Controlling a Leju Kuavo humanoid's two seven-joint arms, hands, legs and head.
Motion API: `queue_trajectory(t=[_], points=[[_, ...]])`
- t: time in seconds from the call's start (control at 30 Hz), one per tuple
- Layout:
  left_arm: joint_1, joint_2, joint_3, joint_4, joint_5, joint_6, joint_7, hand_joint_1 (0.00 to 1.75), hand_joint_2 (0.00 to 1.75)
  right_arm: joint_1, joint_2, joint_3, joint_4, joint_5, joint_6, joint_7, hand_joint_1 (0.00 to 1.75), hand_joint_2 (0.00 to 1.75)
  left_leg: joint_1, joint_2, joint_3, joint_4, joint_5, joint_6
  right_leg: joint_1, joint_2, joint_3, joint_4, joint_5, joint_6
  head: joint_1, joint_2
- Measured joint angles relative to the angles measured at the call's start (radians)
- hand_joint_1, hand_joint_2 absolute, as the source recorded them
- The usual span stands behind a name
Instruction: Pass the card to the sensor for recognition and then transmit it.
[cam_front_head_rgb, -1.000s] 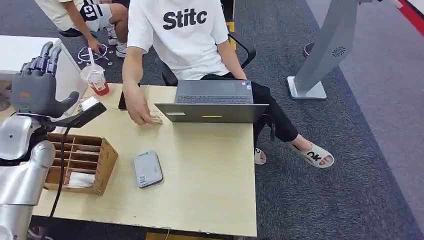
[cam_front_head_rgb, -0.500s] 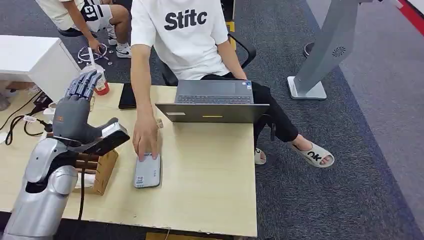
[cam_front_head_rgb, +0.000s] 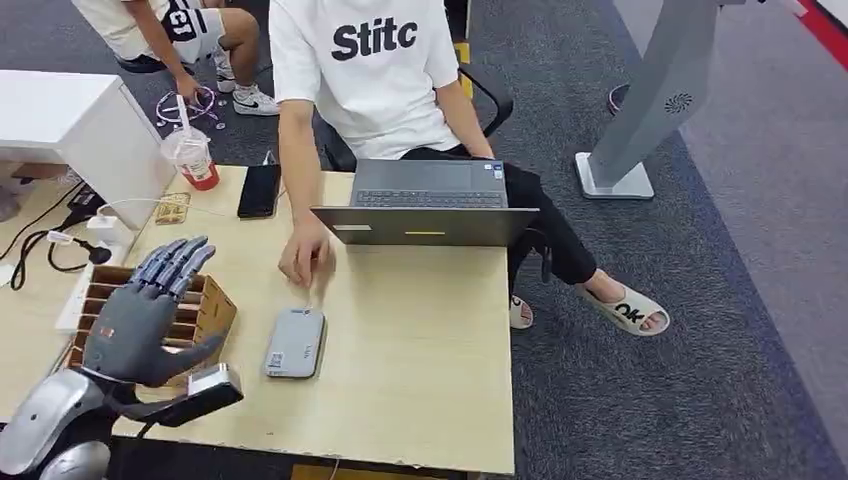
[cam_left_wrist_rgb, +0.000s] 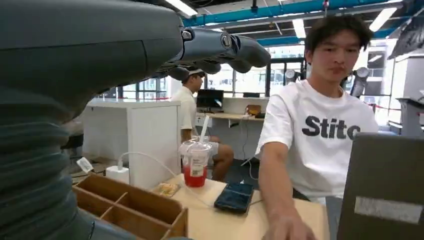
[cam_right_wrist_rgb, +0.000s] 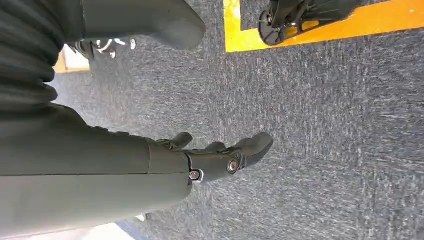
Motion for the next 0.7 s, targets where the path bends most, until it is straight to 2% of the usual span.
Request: queue_trajectory(t=[0.1,0.33,0.53,0.7], points=[[0.087,0.066,0.008,-0.065,0.008,-0.002,0.004,0.00,1.75,0.001,0.000,-0.010,0.000,-0.001,0.000,-0.007,0.00,1.75,0.000,0.001,0.000,0.000,0.000,0.000,0.000,0.001,0.000,0.000,0.000,0.000,0.000,0.000],[0.273,0.170,0.071,-0.197,0.001,-0.004,0.023,0.00,1.75,0.002,0.000,-0.031,0.000,-0.003,-0.001,-0.009,0.00,1.75,0.000,0.000,0.000,0.000,0.000,0.000,0.000,0.000,0.000,0.000,0.000,0.000,0.000,0.000],[0.407,0.221,0.165,-0.278,-0.002,-0.021,0.059,0.00,1.75,0.002,0.000,-0.046,0.000,0.002,-0.001,-0.011,0.00,1.75,0.000,0.000,0.000,0.000,0.000,0.000,0.000,0.000,0.000,0.000,0.000,0.000,0.001,0.000],[0.458,0.230,0.225,-0.299,0.003,-0.025,0.090,0.00,1.75,0.001,0.000,-0.049,0.000,0.009,-0.001,-0.011,0.00,1.75,0.000,0.000,0.000,0.000,0.000,0.000,0.000,-0.001,0.000,0.000,0.000,0.000,0.001,0.000]])
